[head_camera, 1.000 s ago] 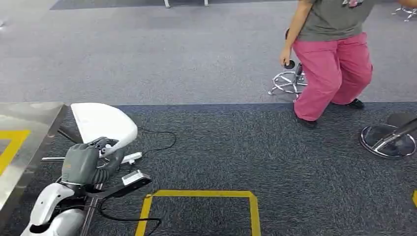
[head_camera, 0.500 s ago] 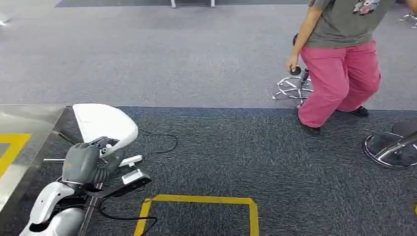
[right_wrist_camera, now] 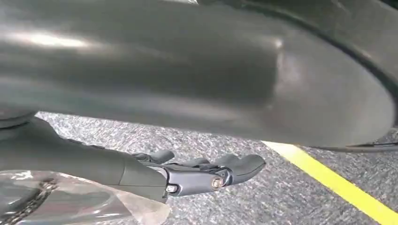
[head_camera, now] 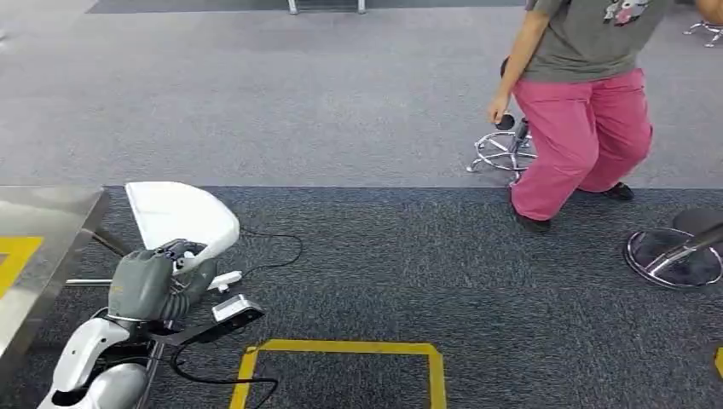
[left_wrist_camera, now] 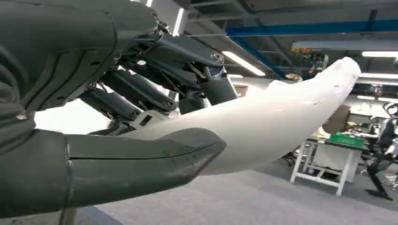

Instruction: Take the parts from the cabinet and place them on the table.

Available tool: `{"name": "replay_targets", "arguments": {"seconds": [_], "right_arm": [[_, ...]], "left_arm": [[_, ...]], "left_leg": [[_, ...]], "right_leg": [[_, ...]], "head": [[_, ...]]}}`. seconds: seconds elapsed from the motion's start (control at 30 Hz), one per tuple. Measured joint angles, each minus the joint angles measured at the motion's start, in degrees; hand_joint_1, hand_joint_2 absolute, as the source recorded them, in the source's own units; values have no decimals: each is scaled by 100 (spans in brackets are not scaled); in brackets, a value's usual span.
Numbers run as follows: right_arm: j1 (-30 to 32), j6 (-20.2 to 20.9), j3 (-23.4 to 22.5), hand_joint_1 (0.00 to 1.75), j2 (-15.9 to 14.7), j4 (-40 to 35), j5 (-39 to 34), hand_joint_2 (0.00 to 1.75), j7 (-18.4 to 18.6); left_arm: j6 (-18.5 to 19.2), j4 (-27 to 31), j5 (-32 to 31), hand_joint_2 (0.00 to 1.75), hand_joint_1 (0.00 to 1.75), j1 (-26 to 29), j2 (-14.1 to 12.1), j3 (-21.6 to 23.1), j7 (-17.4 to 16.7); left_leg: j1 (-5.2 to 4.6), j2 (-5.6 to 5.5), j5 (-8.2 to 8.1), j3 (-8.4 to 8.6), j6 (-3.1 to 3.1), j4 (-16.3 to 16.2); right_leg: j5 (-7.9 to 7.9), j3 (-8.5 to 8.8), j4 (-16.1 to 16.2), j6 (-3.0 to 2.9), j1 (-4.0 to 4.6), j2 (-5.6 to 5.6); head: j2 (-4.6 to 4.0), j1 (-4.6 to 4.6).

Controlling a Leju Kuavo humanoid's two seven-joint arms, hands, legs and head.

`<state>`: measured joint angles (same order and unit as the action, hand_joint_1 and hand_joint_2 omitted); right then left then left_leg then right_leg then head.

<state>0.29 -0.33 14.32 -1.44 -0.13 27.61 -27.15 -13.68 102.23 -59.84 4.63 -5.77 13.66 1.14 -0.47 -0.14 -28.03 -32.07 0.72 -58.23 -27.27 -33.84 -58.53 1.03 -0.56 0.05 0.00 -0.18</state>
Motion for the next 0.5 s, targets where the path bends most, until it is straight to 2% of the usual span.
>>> {"name": "replay_targets", "arguments": {"seconds": [0.07, 0.1, 0.13, 0.17, 0.23, 0.27, 0.3, 0.33, 0.37, 0.4, 0.43, 0.47, 0.5], "right_arm": [[4, 0, 0, 0, 2, 0, 4, 0, 9], [-3, 0, -2, 0, 2, -2, 7, 0, 9], [-3, 0, -4, 0, 2, -2, 7, 0, 11], [-8, -2, -11, 0, 2, 0, 9, 0, 20], [2, 0, -39, 0, 2, 0, 18, 0, 26], [3, 2, -50, 0, 2, 0, 30, 0, 26], [14, 2, -57, 0, 2, 0, 39, 0, 31], [12, 2, -72, 0, 2, 0, 44, 0, 31], [12, 0, -83, 0, 2, 0, 57, 0, 31], [8, 0, -85, 0, 0, 0, 72, 0, 22], [6, -4, -85, 0, 0, 0, 81, 0, 9], [-3, -9, -85, 0, 0, 0, 96, 0, -8], [-2, -22, -87, 0, 2, 0, 118, 0, -37]], "left_arm": [[0, 2, 0, 175, 175, 14, 0, -7, 0], [0, 4, 0, 175, 175, 8, 2, -7, 0], [0, 4, 0, 175, 175, 6, 6, -7, 0], [0, 4, 0, 175, 175, -6, 4, -7, 2], [13, 2, 0, 175, 175, 1, 9, -15, 0], [13, 2, 2, 175, 175, 2, 9, -15, 0], [17, 0, 2, 175, 175, 4, 11, -13, 0], [22, 2, 2, 175, 175, 4, 11, -13, 0], [22, 0, 2, 175, 175, 4, 11, -13, 0], [22, 2, 2, 175, 175, 4, 11, -15, 0], [22, 2, 2, 175, 175, 4, 11, -15, 0], [24, 2, 2, 175, 175, 3, 9, -20, 0], [31, 2, 2, 175, 175, 2, 9, -28, 0]], "left_leg": [[-29, -9, 10, -12, 44, 8], [-14, -11, 64, 31, 92, 108], [4, -2, 97, 62, 119, 156], [8, 0, 104, 61, 159, 164], [-14, 2, 95, 55, 180, 160], [-25, 2, 92, 52, 184, 157], [-29, 1, 90, 57, 187, 155], [-30, -1, 86, 64, 187, 154], [-29, -7, 80, 76, 183, 151], [-27, -14, 65, 93, 170, 144], [-27, -14, 43, 105, 145, 128], [-74, -15, 16, 80, 105, 94], [-64, -19, 23, 62, 86, 72]], "right_leg": [[21, 18, 42, 71, -31, -14], [10, 26, 40, 120, -19, -14], [-77, -61, -68, 118, -25, -6], [-281, -189, -364, 116, -16, -3], [-707, -612, -1285, 124, -16, -1], [-829, -792, -1659, 132, -16, -3], [-794, -835, -1740, 136, -16, -3], [-629, -732, -1540, 136, -14, -3], [-397, -525, -1131, 131, -15, -6], [-136, -228, -561, 119, -18, -6], [8, 21, -89, 107, -21, -4], [-101, 135, 50, 94, -9, 0], [-71, 134, 53, 60, -11, 7]], "head": [[0, -4], [0, -2], [0, 7], [0, 18], [0, 5], [0, 13], [0, 7], [0, 13], [0, 11], [0, 13], [0, 15], [0, 15], [0, -9]]}}
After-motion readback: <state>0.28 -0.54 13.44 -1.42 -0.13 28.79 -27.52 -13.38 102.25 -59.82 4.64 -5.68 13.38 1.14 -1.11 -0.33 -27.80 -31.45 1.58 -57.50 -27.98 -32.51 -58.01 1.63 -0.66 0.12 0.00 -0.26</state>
